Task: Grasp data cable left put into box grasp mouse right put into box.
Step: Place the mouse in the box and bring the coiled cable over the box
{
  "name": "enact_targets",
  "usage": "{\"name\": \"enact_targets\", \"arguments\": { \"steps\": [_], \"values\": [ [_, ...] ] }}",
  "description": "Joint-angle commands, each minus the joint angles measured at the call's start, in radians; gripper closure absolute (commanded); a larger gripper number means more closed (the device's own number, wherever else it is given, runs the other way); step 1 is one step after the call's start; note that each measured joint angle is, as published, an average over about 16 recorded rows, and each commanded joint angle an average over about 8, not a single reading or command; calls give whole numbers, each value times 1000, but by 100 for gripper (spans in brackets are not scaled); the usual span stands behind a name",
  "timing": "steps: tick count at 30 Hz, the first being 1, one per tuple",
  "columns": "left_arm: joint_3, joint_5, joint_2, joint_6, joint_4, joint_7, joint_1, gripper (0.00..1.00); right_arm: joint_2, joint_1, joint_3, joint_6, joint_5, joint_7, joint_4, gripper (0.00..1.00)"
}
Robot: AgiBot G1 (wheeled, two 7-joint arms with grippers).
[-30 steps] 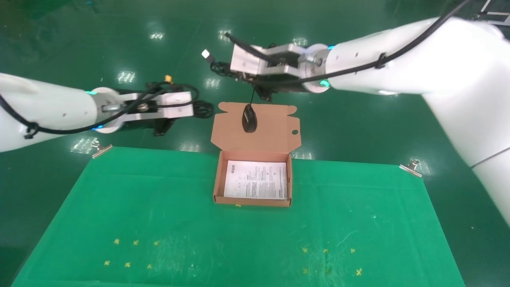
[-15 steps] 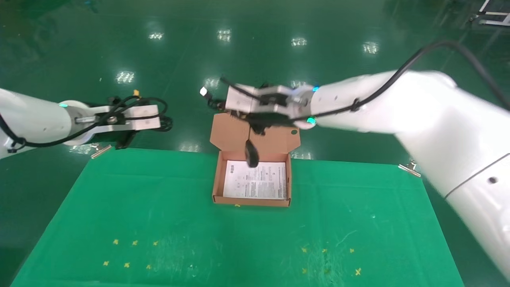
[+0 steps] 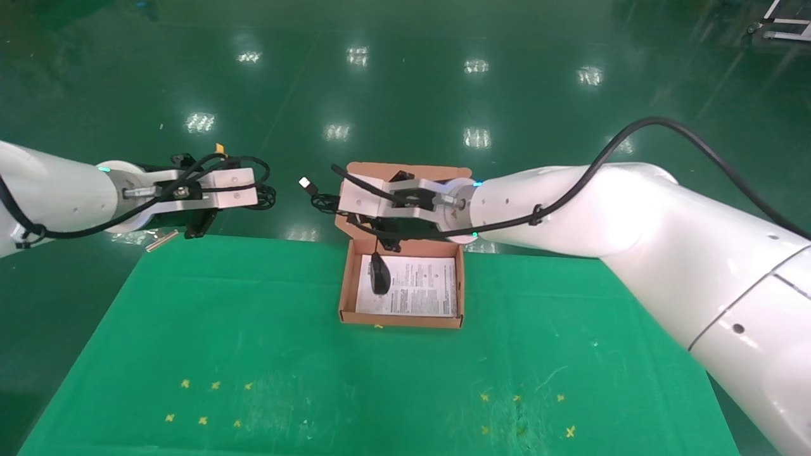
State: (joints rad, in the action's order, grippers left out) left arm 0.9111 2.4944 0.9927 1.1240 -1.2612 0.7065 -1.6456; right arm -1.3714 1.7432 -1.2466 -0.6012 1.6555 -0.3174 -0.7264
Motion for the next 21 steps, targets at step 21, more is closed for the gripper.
{"name": "enact_targets", "arguments": {
  "steps": [21],
  "values": [
    [0,1,0,1,-1,1,0,100,2,-61,-146,61,-125,-61,123,100]
  ]
}}
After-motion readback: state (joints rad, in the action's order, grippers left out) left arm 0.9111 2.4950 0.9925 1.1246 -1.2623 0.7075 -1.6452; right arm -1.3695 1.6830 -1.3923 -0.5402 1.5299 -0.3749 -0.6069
